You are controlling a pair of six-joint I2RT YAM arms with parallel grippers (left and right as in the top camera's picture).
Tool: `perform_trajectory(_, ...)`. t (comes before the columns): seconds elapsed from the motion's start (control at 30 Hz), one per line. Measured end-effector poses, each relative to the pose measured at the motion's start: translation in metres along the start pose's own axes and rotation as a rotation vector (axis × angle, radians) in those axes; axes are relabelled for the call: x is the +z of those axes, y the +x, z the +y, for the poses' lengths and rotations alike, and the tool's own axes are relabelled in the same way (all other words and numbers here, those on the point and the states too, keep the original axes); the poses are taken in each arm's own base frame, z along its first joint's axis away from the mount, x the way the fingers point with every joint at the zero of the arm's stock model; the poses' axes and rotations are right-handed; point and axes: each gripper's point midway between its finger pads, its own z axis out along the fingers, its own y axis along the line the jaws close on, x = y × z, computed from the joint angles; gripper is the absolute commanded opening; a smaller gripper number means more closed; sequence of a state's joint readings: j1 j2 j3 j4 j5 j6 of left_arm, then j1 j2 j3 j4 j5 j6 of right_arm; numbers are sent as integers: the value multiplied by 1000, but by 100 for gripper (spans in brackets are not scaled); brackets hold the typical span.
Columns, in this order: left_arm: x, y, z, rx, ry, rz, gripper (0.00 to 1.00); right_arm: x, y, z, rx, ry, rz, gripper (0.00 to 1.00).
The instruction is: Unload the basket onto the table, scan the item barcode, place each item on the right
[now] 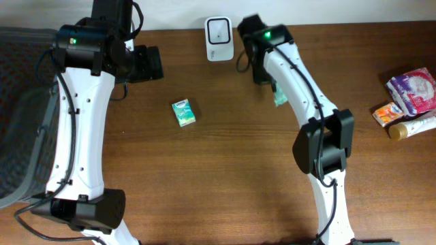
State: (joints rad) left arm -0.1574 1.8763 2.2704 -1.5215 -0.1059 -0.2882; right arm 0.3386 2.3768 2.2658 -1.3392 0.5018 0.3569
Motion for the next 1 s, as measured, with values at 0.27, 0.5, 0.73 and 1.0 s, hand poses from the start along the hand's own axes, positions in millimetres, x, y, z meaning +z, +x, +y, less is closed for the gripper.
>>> perform_trajectory(0.27,0,0,0,0,0,0,99,62,54,10,-69,98,142,68)
perform_trajectory(0.5,0,0,0,0,0,0,99,15,60,81,-219,-16,70,73)
perform_trajectory(0.73,0,0,0,0,0,0,99,-9,64,107,-285,-125,70,73)
perform_trajectory(1.0,0,0,0,0,0,0,99,19,58,47,-234,-598,304,57)
